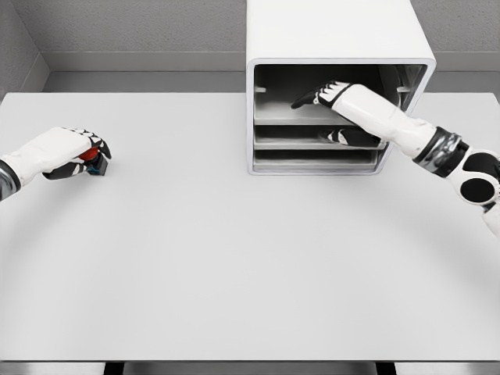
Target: Slide open multi-storey tabletop storage cabinets and put open load switch and slide close multi-storey tabletop storage cabinets
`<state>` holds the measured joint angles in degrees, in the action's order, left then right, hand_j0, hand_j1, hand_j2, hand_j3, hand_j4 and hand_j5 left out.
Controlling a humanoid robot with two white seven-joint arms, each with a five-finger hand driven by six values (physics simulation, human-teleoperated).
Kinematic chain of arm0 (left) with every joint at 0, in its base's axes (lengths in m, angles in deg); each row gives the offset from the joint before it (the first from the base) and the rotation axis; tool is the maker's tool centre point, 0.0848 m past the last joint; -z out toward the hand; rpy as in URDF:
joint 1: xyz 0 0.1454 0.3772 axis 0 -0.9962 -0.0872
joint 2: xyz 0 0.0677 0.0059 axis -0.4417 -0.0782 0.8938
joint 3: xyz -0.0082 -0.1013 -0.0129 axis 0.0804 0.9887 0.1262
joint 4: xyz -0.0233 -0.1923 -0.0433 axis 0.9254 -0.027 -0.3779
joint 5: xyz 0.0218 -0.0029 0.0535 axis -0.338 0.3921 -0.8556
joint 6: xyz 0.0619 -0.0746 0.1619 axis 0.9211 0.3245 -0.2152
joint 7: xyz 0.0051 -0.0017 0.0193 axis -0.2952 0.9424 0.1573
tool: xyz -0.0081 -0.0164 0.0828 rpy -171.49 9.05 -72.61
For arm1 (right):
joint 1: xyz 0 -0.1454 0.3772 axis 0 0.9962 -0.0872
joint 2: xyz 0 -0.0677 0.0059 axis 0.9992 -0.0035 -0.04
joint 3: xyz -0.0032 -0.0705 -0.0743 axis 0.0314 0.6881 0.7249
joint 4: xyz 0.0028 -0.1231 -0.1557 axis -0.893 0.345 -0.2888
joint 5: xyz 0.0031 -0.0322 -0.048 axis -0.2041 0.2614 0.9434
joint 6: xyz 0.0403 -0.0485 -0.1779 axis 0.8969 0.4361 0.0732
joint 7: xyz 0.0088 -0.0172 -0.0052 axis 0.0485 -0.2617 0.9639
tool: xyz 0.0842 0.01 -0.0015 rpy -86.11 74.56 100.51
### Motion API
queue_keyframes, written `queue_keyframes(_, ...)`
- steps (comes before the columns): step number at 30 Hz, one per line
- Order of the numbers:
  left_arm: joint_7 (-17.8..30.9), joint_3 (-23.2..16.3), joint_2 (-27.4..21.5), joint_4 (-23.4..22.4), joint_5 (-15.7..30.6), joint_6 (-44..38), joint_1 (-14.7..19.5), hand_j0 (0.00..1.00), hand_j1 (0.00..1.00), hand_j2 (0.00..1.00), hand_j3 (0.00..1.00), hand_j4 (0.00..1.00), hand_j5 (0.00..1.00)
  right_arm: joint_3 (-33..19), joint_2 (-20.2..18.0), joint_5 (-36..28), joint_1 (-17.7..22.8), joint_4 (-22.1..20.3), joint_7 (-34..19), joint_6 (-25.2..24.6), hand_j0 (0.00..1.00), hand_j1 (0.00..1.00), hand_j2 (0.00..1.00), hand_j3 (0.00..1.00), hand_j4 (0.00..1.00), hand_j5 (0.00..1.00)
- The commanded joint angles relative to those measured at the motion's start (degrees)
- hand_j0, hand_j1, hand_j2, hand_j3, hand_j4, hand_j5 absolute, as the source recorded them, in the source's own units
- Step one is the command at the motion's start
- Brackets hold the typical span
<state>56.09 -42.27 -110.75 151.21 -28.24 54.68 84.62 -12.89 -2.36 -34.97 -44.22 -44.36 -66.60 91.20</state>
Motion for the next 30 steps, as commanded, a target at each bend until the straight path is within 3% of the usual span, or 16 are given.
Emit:
queue_keyframes(1,0.0,0.1,0.0,0.0,0.4,-0.1,0.0,0.46,0.46,0.46,0.46,0.46,0.46,0.1,0.6,-0.3,0.0,1.0,0.0,0.0,0.77,0.77,0.77,0.77,0.77,0.77)
queue_keyframes(16,0.0,0.2,0.1,0.6,1.4,-0.1,0.1,0.39,0.39,0.39,0.39,0.39,0.39,1.5,0.2,2.2,1.6,0.8,0.1,0.0,0.79,0.79,0.79,0.79,0.79,0.79)
queue_keyframes(26,0.0,0.4,-0.3,4.6,3.0,-0.1,-0.4,0.36,0.36,0.36,0.36,0.36,0.36,1.5,-1.6,2.8,2.1,0.2,0.1,0.0,0.8,0.8,0.8,0.8,0.8,0.8)
queue_keyframes(30,0.0,1.5,-0.3,6.8,4.4,-0.1,-1.8,0.36,0.36,0.36,0.36,0.36,0.36,1.2,-3.1,2.8,2.3,-2.9,0.2,0.0,0.8,0.8,0.8,0.8,0.8,0.8)
